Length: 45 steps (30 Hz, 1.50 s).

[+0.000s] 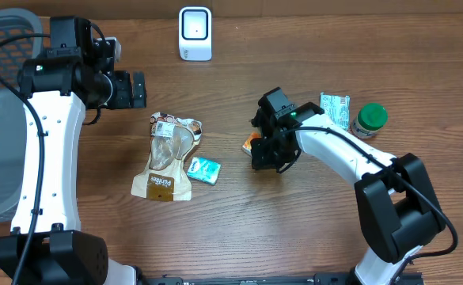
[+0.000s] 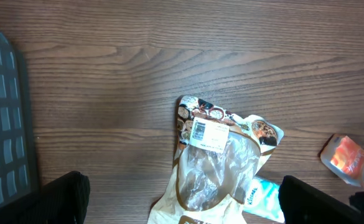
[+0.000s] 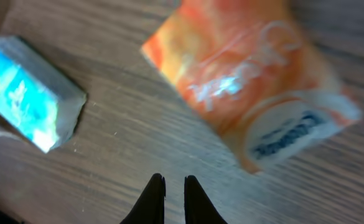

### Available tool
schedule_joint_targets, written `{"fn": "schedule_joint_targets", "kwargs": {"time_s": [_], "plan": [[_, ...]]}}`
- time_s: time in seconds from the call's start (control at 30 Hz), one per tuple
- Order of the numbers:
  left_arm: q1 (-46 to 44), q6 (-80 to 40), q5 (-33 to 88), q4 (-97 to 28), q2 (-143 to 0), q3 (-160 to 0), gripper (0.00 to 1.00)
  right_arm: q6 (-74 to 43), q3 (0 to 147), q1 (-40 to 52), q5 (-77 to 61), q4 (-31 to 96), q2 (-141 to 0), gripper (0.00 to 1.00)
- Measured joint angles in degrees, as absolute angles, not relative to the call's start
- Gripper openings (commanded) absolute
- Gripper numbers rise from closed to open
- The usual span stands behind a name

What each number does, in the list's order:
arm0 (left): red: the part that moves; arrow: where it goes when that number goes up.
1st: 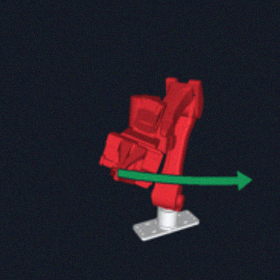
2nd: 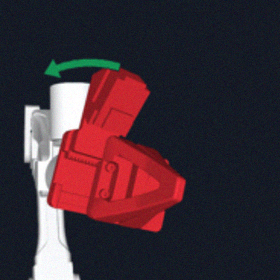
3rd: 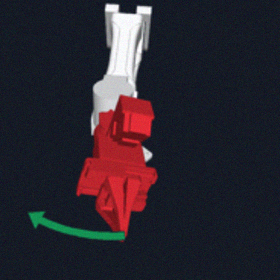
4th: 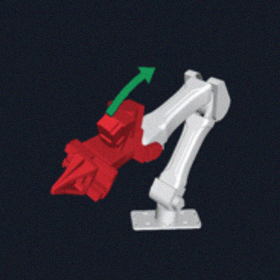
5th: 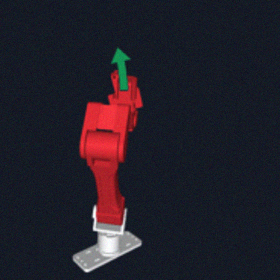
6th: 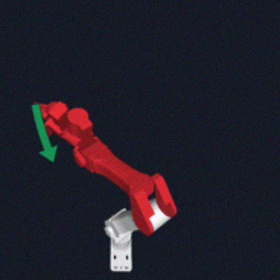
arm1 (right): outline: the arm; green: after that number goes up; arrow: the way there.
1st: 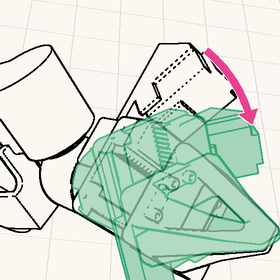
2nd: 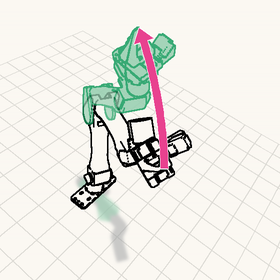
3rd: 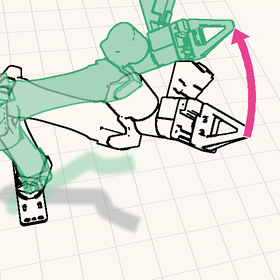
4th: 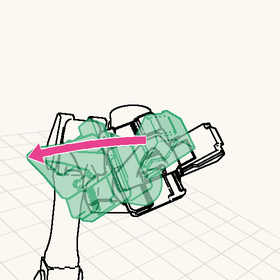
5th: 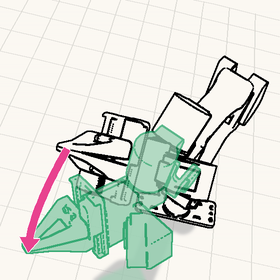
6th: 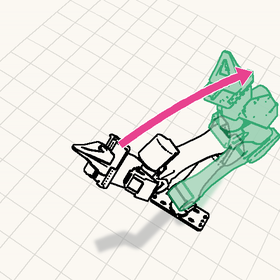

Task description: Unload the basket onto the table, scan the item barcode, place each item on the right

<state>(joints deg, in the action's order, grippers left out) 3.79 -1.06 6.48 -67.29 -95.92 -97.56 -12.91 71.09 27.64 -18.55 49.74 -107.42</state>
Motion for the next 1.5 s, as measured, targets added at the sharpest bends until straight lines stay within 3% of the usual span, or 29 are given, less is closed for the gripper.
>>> {"fn": "schedule_joint_targets", "kwargs": {"time_s": [1.07,1.3,1.5], "plan": [[3.79,-1.06,6.48,-67.26,-95.92,-97.56,1.0,-6.26,63.68,27.14,-11.05,42.04,-107.42,0.04],[3.79,-1.04,6.48,-67.26,-95.92,-97.56,1.0,-10.5,63.61,25.1,-3.92,31.57,-107.42,0.04],[3.79,-1.06,6.48,-67.29,-95.92,-97.56,1.0,-11.55,63.48,23.44,0.51,14.15,-107.42,0.04]]}}
